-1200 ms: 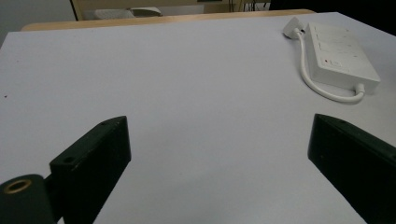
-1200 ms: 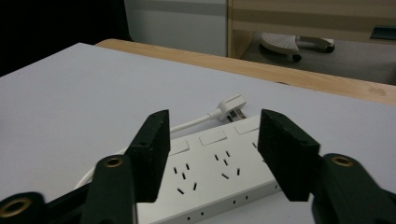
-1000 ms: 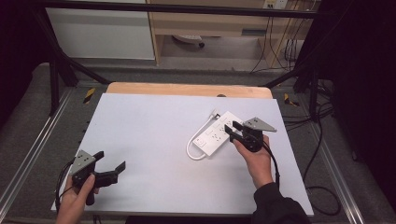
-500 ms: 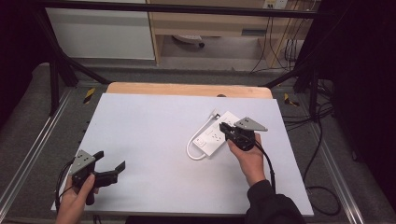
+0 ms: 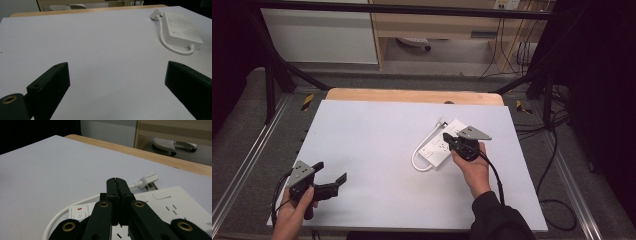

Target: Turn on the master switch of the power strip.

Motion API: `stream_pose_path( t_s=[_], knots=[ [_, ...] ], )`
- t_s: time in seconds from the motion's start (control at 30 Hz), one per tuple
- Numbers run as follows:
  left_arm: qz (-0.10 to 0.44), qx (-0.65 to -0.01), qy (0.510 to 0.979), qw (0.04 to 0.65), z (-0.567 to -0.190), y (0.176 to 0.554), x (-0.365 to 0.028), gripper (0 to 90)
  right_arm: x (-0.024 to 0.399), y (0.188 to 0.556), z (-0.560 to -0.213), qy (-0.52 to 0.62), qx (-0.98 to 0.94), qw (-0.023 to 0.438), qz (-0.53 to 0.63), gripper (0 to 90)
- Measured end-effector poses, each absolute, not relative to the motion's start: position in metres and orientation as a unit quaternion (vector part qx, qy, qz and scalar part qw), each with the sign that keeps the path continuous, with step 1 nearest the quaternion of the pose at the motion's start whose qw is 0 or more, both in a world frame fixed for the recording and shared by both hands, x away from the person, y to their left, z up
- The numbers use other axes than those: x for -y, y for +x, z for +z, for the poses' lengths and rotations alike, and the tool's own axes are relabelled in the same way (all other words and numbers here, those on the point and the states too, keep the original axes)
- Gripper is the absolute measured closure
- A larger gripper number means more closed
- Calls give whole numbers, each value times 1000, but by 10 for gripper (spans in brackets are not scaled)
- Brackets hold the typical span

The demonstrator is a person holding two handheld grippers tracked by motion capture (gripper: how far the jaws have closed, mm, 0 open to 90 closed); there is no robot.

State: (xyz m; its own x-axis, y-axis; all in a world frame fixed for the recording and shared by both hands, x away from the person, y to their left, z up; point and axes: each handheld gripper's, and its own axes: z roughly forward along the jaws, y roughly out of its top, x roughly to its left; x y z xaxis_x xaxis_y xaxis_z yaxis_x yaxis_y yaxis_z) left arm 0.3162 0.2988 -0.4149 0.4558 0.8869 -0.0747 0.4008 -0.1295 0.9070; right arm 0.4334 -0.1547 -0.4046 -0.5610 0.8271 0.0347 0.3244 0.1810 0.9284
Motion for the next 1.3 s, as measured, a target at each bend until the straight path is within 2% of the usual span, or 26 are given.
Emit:
stream_pose_path(
  t_s=[1.3],
  knots=[
    [253,-454,707,479,-414,316,-300,61,128,440,-425,391,-760,214,473,900]
  ],
)
